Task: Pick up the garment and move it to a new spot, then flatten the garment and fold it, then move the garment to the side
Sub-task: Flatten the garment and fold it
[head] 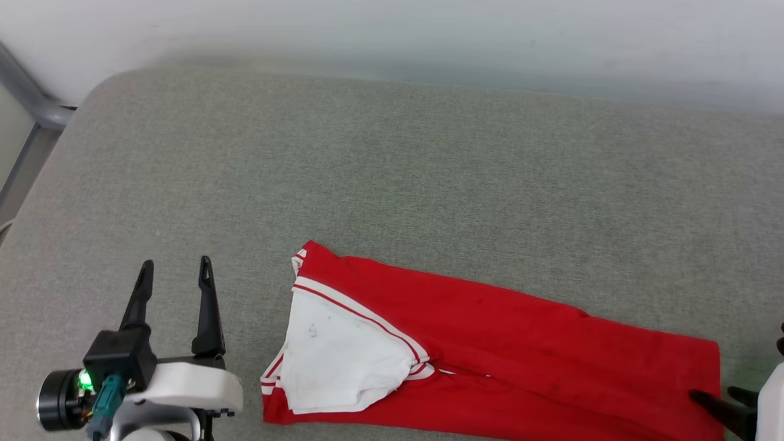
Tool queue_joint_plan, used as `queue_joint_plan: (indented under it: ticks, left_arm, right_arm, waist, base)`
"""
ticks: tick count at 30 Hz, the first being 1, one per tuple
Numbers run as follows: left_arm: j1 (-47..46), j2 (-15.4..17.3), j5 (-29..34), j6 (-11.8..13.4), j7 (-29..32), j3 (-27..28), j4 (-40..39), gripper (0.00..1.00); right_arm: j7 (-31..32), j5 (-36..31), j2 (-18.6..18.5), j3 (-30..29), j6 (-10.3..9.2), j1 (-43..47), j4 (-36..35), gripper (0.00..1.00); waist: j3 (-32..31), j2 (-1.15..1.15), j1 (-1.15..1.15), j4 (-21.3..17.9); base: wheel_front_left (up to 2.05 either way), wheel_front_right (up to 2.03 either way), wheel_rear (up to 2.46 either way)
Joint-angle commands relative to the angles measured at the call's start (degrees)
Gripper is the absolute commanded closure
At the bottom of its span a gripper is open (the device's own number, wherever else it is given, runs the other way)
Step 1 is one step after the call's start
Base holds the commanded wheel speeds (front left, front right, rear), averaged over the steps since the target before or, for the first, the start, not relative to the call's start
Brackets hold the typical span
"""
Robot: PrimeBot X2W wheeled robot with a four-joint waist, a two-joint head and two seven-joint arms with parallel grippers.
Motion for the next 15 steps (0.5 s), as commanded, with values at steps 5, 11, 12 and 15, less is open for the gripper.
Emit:
queue_joint_plan:
  ticks: [5, 11, 12, 15]
  left_arm:
    - [4.9, -5.8, 6.3, -2.6, -0.3, 6.0, -0.8, 0.00]
    - [8.2, -13.2, 12.8, -7.1, -0.3, 11.9, -0.7, 0.00]
    - [8.6, -14.4, 13.8, -7.8, -0.3, 12.7, -0.7, 0.00]
    - [9.7, -17.3, 16.9, -10.1, -0.3, 15.2, -0.7, 0.00]
  right_arm:
    - [0.3, 0.2, 1.7, 1.5, -0.05, -0.4, 2.0, 0.00]
    - [-0.3, 1.0, 4.1, 4.8, 0.01, -1.2, 4.6, 0.00]
    - [-0.5, 1.2, 4.4, 5.5, 0.06, -1.2, 5.0, 0.00]
    - [-1.1, 1.9, 5.3, 7.4, 0.11, -1.7, 6.1, 0.00]
  waist:
    - [1.1, 0.00, 0.00, 1.2]
    - [1.9, 0.00, 0.00, 2.3]
    - [2.0, 0.00, 0.00, 2.3]
    - [2.0, 0.00, 0.00, 2.6]
  base:
    - [0.00, 0.00, 0.00]
    - [0.00, 0.00, 0.00]
    - [0.00, 0.00, 0.00]
    - [0.00, 0.00, 0.00]
